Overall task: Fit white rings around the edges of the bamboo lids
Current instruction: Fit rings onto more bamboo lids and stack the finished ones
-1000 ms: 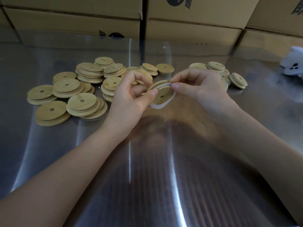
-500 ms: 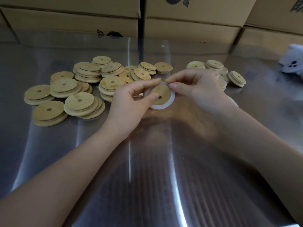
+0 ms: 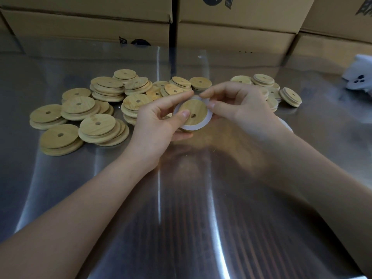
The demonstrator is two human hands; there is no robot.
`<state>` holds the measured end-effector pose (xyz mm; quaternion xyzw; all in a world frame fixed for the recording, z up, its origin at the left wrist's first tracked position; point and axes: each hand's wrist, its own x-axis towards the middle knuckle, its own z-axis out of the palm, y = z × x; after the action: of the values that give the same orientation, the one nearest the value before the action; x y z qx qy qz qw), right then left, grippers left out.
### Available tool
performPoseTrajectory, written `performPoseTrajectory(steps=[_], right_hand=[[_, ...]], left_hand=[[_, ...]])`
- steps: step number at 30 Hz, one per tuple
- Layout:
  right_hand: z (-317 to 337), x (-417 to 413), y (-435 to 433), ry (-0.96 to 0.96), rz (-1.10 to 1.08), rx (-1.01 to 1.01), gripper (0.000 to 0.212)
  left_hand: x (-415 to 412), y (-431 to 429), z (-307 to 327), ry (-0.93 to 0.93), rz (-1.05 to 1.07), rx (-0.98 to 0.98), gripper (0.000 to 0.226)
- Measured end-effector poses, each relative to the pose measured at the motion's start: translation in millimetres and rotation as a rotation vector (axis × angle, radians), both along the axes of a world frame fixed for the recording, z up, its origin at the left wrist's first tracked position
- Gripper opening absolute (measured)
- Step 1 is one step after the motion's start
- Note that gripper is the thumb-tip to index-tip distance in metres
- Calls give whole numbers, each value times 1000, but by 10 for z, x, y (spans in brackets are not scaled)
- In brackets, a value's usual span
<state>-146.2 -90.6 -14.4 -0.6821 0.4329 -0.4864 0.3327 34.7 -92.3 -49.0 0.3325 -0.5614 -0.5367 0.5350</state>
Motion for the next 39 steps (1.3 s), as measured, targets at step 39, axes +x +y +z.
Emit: performPoseTrajectory(steps=[39], right_hand=[[-5,21,-12,45,-34,23,29]], left_hand=[[20,-34,28,-367,164,-249,48]])
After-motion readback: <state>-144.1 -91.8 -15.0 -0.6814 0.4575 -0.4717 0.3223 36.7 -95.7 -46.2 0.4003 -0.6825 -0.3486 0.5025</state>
